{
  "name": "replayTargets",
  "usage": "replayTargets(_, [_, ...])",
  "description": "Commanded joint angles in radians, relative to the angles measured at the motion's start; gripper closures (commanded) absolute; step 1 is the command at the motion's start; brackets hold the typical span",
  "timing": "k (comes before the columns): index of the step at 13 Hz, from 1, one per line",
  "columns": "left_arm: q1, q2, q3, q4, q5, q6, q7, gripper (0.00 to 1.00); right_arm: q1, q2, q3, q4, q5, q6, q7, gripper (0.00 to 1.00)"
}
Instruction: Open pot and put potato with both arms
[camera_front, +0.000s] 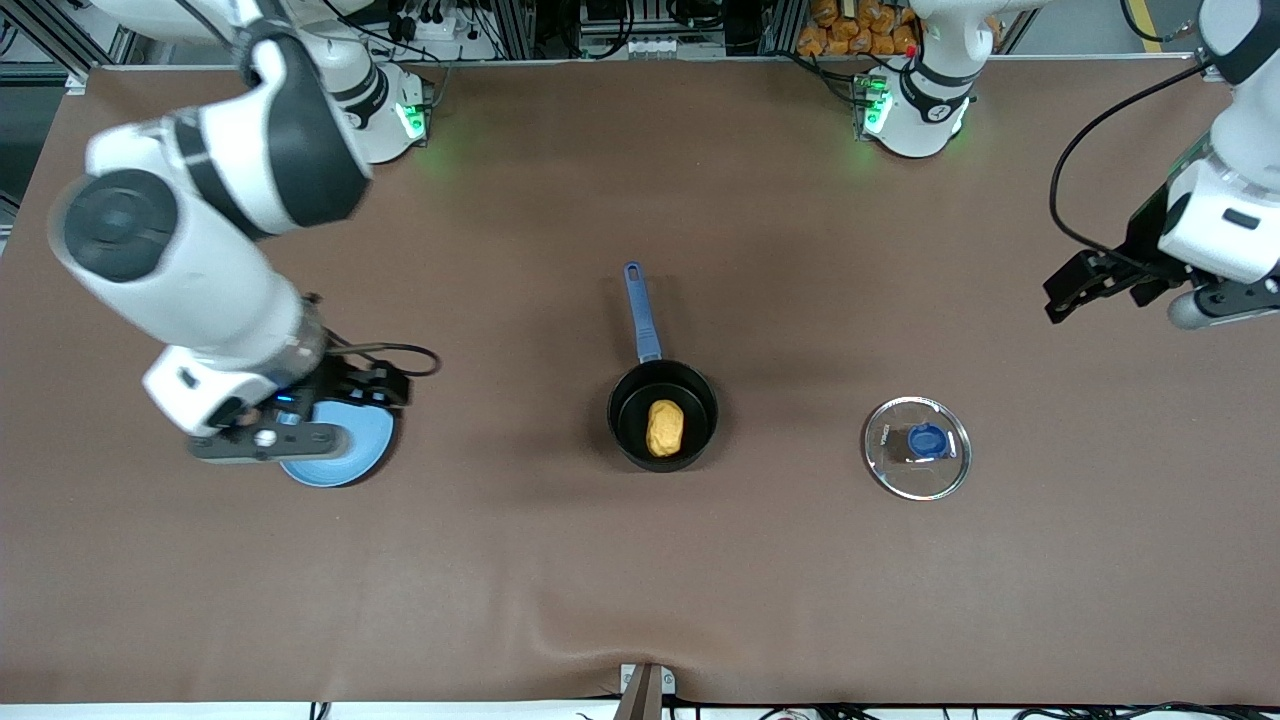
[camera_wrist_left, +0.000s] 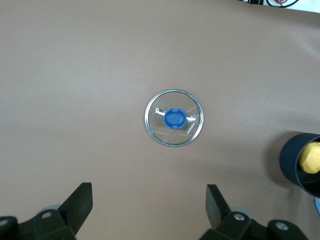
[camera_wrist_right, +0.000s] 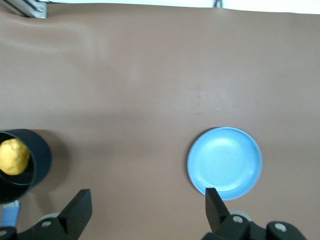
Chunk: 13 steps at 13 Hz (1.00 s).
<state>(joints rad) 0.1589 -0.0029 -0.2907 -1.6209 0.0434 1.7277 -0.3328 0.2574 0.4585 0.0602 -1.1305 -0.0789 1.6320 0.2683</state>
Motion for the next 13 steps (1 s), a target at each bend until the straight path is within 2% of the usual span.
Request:
replayTargets(1, [0.013,0.015,0.002,0.062,-0.042,-0.053,0.026,0.0,-0.064,-0.116,0.018,-0.155,0.015,0.009,-0.034,0.0])
replayTargets(8, [0.013,0.017,0.015,0.067,-0.045,-0.065,0.034,0.0,-0.23,-0.378,0.015,-0.448,0.016,0.023,-0.237,0.0])
replayTargets(10, [0.013,0.023,0.015,0.067,-0.043,-0.065,0.034,0.0,-0.263,-0.449,-0.005,-0.524,0.016,0.031,-0.283,0.0])
replayTargets(13, [0.014,0.018,0.015,0.067,-0.046,-0.065,0.034,0.0,-0.279,-0.518,-0.033,-0.543,0.016,0.011,-0.328,0.0])
